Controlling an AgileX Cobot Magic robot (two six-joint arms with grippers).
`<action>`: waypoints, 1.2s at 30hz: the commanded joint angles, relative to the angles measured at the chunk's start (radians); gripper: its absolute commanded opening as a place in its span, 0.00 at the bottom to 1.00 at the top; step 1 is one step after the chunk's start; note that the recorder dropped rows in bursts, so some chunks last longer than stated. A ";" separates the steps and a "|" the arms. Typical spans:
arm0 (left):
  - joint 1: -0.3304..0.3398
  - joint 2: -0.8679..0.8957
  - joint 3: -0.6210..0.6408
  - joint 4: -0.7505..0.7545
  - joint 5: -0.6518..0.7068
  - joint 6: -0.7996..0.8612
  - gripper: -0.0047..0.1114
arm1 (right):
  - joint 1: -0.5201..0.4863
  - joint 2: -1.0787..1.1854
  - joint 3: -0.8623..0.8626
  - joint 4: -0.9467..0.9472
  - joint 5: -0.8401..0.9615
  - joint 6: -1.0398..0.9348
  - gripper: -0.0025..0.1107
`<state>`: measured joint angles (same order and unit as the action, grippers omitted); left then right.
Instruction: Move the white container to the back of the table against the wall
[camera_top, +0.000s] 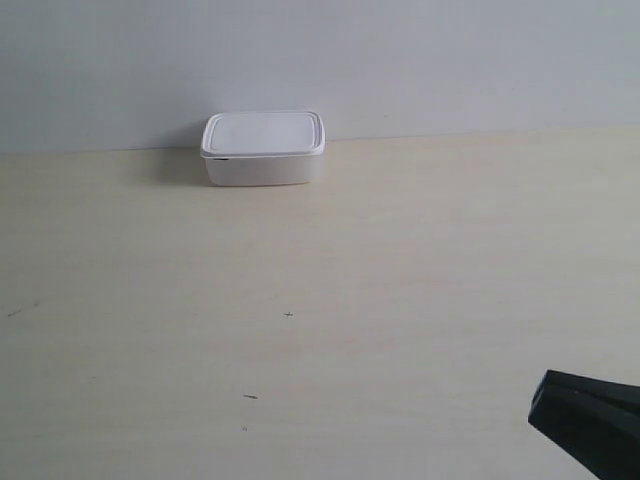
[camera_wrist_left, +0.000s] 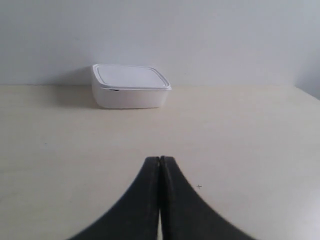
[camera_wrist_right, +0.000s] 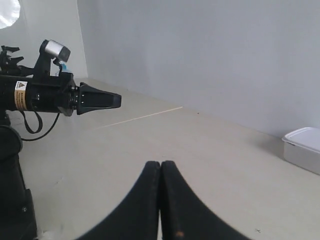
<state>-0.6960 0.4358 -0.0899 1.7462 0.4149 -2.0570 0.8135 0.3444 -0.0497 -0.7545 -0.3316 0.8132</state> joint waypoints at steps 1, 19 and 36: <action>-0.005 -0.042 0.049 -0.002 0.019 -0.049 0.04 | 0.001 -0.036 0.041 -0.003 -0.016 -0.028 0.02; -0.005 -0.044 0.090 -0.002 -0.077 -0.066 0.04 | 0.001 -0.103 0.050 -0.006 0.047 -0.001 0.02; -0.001 -0.044 0.090 -0.002 -0.081 -0.066 0.04 | 0.001 -0.103 0.050 -0.006 0.047 -0.001 0.02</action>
<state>-0.6960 0.3980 -0.0032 1.7440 0.3295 -2.1195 0.8135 0.2470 -0.0046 -0.7570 -0.2861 0.8065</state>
